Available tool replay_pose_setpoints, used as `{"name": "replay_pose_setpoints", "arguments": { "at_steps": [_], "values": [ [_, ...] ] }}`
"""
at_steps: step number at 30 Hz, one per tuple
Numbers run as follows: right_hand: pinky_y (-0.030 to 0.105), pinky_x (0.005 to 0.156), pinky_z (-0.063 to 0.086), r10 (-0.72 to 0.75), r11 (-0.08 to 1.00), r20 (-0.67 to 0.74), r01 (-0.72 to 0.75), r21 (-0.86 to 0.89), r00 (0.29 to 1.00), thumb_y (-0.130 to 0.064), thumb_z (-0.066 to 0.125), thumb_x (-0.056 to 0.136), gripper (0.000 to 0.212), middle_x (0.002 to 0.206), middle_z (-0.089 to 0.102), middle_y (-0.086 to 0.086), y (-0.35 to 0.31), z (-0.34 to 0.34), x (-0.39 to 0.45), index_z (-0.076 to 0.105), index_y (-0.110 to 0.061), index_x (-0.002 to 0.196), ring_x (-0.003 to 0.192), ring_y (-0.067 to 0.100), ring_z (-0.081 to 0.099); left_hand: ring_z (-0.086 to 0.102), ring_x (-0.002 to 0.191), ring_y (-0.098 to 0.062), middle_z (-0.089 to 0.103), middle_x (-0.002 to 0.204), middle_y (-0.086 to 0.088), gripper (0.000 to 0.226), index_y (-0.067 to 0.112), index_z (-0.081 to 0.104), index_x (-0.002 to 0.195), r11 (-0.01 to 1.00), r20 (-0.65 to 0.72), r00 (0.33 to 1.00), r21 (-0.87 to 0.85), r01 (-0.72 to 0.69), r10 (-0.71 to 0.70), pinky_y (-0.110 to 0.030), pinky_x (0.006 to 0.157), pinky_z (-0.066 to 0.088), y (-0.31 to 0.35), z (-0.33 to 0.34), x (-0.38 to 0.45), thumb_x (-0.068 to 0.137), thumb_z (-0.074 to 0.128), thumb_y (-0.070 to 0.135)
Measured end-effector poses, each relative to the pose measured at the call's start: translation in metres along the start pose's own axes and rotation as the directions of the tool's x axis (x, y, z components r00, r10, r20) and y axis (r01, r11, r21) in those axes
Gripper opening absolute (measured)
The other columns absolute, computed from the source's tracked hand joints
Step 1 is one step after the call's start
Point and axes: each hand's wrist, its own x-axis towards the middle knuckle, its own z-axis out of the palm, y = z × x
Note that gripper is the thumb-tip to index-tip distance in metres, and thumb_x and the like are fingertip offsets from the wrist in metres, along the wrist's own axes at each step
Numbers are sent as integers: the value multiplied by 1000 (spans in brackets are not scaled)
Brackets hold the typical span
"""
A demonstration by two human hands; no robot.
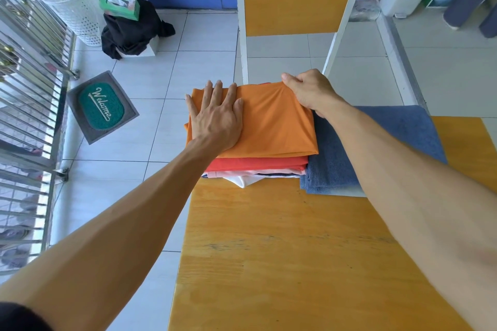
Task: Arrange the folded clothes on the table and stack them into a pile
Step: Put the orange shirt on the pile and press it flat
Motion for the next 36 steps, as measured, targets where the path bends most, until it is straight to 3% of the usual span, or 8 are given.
{"name": "replay_pose_setpoints", "arguments": {
  "at_steps": [5,9,12,16,19,27,32,36],
  "values": [
    [29,63,39,51,998,-114,-46,51,992,-56,69,89,61,62,46,3,5,4,9,39,-17,53,65,19,50,0,153,-22,15,165,-5,58,30,20,155,1000,-13,1000,-11,9,-9,-62,117,-7,-1,1,0,102,9,51],
    [32,62,38,-41,989,-237,6,-149,971,-41,60,98,54,57,45,1,2,4,7,43,-14,56,56,17,46,1,153,-23,15,164,-5,57,30,21,155,999,-13,1000,-36,26,-26,-61,118,-5,0,2,-1,102,11,50],
    [37,76,38,-258,914,-328,121,-386,909,-30,42,106,34,94,69,4,-19,8,-10,66,-13,90,98,28,60,3,153,-24,17,164,-5,57,31,21,155,998,-14,999,-46,32,-33,-61,118,-2,1,2,-2,102,11,50],
    [46,101,35,-539,741,-87,423,-522,838,-18,35,105,34,147,55,5,-41,41,-44,65,-16,119,141,29,41,5,153,-23,17,164,-5,56,31,21,154,999,-17,999,-26,37,-37,-61,118,2,0,3,-1,102,11,49],
    [55,122,13,-445,721,134,443,-533,885,-36,23,110,51,169,23,-2,-22,66,-58,35,-21,157,157,20,12,3,153,-22,15,164,-4,56,32,20,154,998,0,999,-49,33,-33,-60,118,1,-1,1,-1,102,11,48],
    [65,120,-8,3,851,-43,-25,-524,999,-50,6,107,65,172,-5,0,19,23,-41,4,-18,164,157,24,-14,4,153,-23,18,164,-6,57,31,21,155,999,-18,1000,-24,22,-22,-62,118,-4,1,2,-3,102,11,49],
    [60,123,-5,-399,744,100,385,-546,912,-45,15,109,60,172,-5,-5,-4,52,-76,5,-25,164,158,19,-11,3,153,-23,18,164,-8,57,26,20,156,1000,-54,999,3,8,-8,-55,120,-6,-1,4,-3,103,11,46],
    [54,126,0,-412,736,151,426,-527,899,-47,16,109,58,172,3,-7,3,66,-77,10,-30,164,158,14,-3,2,153,-22,13,165,-8,57,25,18,156,996,-51,998,-80,-25,21,-46,123,-2,-7,4,-1,103,13,45]
  ]
}}
